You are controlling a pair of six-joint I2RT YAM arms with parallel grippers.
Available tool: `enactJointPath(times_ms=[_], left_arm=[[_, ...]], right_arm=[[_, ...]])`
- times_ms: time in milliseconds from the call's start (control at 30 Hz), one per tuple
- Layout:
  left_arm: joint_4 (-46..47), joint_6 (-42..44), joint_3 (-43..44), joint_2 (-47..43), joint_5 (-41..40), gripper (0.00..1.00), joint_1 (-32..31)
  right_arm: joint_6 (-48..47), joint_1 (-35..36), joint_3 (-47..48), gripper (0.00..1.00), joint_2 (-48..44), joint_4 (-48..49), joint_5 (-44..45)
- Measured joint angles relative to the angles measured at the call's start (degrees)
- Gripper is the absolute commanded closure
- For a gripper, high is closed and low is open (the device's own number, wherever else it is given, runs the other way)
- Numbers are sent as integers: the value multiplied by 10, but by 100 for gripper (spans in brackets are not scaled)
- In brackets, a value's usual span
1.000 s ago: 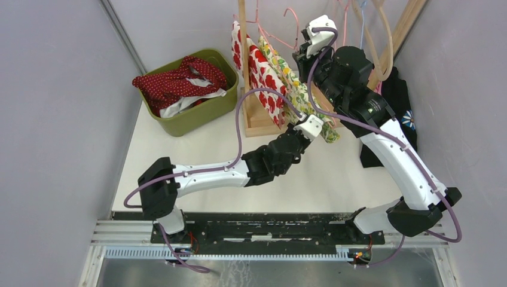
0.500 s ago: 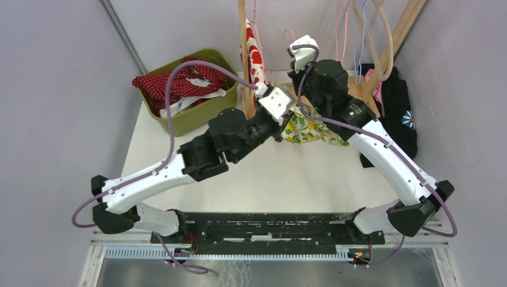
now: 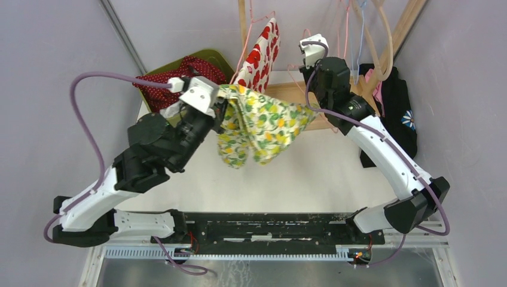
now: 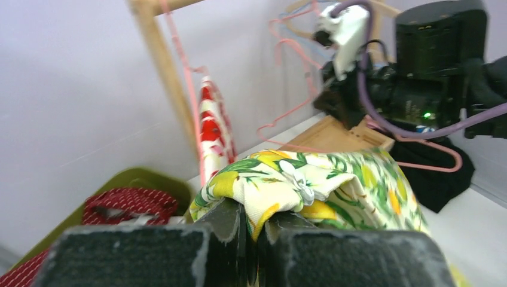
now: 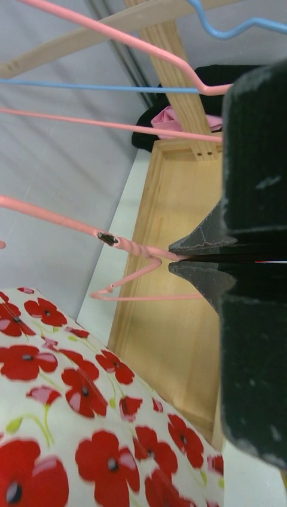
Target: Remove the skirt from the hanger
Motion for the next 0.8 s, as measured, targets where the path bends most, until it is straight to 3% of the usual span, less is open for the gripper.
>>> enactJointPath(times_ms=[333,600,800], left_arm=[[-59,30,30,-57,-128,97,0],[9,169,74,-24,-204,97,0],[21,202,76,-25,-227,97,0]], right_arm=[[1,-44,13,99,41,5,-2],[7,-45,75,99,107,14,-14],[15,-55,126,99,144,21,-24]])
